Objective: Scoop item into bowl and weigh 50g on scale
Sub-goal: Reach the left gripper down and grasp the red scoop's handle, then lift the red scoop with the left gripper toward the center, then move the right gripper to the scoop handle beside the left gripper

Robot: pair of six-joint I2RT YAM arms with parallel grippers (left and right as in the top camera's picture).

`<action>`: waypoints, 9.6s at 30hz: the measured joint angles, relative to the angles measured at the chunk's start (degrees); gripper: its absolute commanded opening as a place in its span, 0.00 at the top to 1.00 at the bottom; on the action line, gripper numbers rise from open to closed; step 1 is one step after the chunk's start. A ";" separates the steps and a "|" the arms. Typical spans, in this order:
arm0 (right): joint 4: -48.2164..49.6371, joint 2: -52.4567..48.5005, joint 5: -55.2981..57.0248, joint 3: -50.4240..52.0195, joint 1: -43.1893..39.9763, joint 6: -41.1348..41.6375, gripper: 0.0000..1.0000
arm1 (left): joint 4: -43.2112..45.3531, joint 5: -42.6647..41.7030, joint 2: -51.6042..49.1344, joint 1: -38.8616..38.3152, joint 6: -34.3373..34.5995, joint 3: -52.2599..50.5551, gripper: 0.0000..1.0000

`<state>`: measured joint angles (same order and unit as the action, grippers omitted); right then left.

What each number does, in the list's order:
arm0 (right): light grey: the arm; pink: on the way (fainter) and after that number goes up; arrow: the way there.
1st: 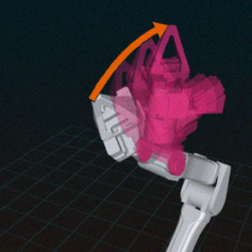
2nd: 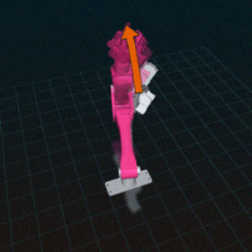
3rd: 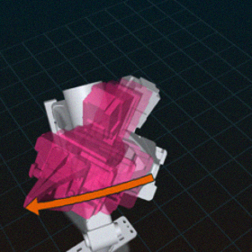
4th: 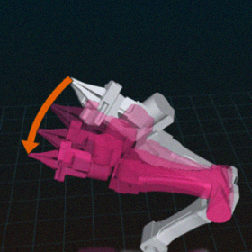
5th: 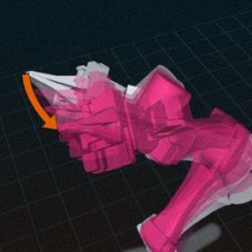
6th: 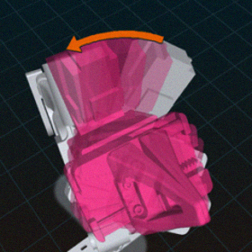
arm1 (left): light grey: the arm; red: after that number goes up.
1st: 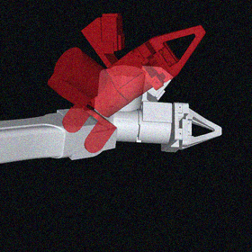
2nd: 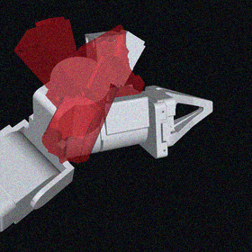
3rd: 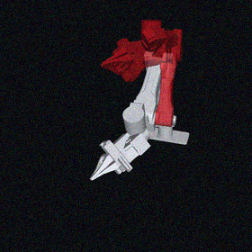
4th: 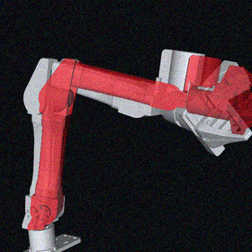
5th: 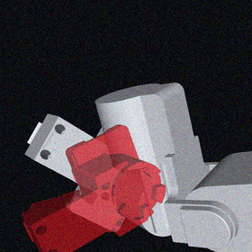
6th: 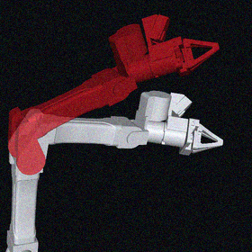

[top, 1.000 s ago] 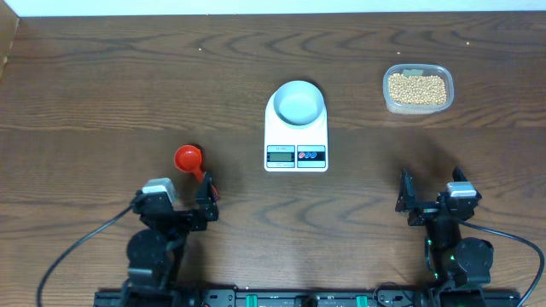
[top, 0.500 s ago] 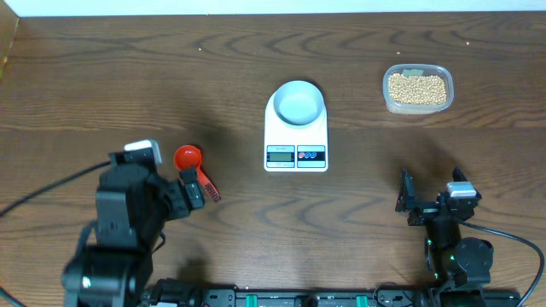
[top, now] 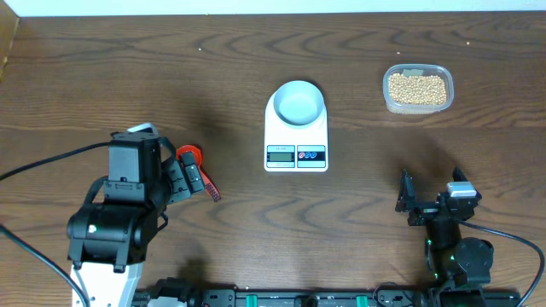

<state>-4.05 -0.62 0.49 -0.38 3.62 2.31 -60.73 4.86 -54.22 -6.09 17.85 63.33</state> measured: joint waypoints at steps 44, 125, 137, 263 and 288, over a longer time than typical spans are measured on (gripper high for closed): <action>0.00 0.00 0.00 0.00 0.00 0.00 0.01 | 12.92 6.40 -4.24 -9.16 19.06 -21.42 0.10; 0.00 0.00 0.00 0.00 0.00 0.00 0.01 | 43.45 5.77 -35.74 -4.02 22.80 -22.82 0.75; 0.00 0.00 0.00 0.00 0.00 0.00 0.01 | 43.47 4.44 -35.74 -4.02 22.86 -22.82 0.88; 19.82 -78.53 -25.20 -44.94 37.22 26.58 0.16 | 43.80 -19.10 -15.32 -5.16 68.54 -13.31 0.93; 26.88 -90.95 -24.24 -51.71 37.75 21.51 0.14 | 43.80 -19.93 -15.34 -5.09 69.22 -13.31 0.93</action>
<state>22.83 -91.57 -23.75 -52.10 41.36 23.81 -16.93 -15.07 -69.56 -11.18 87.07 50.02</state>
